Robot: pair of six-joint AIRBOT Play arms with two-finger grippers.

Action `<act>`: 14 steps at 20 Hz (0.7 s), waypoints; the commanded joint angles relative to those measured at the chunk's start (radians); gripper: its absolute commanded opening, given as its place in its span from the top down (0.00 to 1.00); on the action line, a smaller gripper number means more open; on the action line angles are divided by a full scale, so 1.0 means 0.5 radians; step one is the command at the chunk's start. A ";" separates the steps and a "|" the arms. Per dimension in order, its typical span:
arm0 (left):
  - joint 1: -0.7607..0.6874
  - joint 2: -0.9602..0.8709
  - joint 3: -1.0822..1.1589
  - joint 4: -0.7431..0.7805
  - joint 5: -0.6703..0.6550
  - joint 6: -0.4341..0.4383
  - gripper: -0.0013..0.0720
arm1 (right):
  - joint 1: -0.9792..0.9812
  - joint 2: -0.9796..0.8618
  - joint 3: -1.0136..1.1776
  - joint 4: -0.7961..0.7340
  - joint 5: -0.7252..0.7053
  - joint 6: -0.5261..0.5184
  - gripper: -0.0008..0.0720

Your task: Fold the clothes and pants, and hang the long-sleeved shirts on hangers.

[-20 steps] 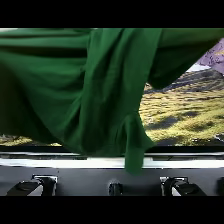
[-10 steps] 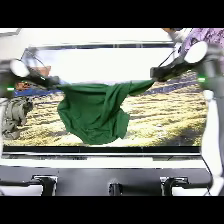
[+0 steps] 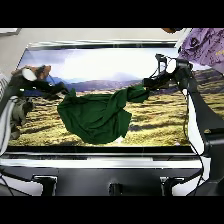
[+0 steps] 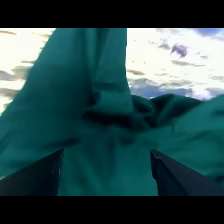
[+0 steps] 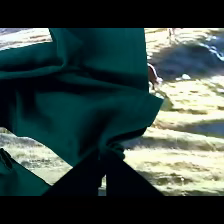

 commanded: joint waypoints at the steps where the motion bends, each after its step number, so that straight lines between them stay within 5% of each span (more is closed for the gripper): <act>1: 0.169 0.353 -0.176 -0.063 -0.189 0.037 0.13 | 0.002 0.043 -0.001 -0.027 0.036 0.005 0.95; 8: -0.073 1.107 -1.727 -0.806 0.224 0.066 0.14 | 0.002 0.047 -0.001 -0.025 0.194 0.005 0.95; 14: -0.542 1.107 -2.113 -1.015 0.578 -0.043 0.14 | 0.002 0.047 -0.001 -0.026 0.283 0.005 0.95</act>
